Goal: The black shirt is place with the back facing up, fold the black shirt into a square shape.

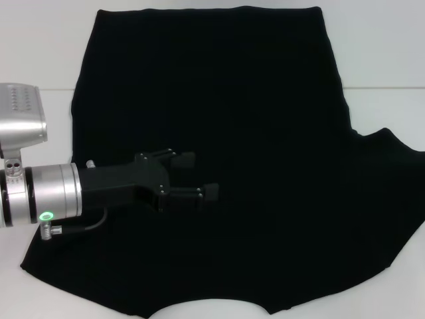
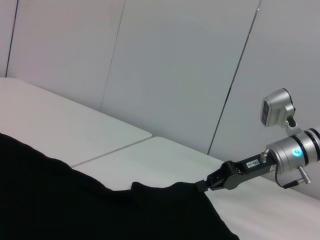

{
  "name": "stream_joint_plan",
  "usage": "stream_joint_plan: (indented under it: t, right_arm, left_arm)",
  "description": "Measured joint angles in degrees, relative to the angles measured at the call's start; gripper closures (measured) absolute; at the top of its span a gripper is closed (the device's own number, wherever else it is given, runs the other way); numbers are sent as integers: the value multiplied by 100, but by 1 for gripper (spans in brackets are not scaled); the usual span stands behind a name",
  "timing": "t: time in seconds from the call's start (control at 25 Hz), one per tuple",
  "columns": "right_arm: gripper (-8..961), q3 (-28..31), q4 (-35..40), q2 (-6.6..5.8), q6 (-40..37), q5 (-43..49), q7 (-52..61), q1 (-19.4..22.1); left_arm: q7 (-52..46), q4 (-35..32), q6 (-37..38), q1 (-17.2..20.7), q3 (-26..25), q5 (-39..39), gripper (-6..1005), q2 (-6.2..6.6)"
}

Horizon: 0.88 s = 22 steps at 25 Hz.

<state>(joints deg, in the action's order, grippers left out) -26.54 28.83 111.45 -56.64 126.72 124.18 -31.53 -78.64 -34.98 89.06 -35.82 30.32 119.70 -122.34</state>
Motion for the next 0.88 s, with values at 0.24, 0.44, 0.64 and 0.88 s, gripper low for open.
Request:
stream_joint_plan:
  t: [0.24, 0.44, 0.64, 0.88]
  right_arm:
    - [945, -26, 48, 38, 2, -7, -22, -105]
    - [944, -49, 56, 126, -20, -8, -79, -424]
    - [944, -86, 22, 279, -56, -8, -309, -828]
    - [943, -453, 14, 393, -511, -7, -552, -1119]
  left_arm:
    - [-2, -1, -9, 4, -1, 0, 89, 1]
    - [-2, 0, -24, 11, 1, 0, 89, 0]
    - [-2, 1, -39, 16, 0, 0, 90, 0]
    - [-9, 16, -39, 12, 0, 0, 91, 0]
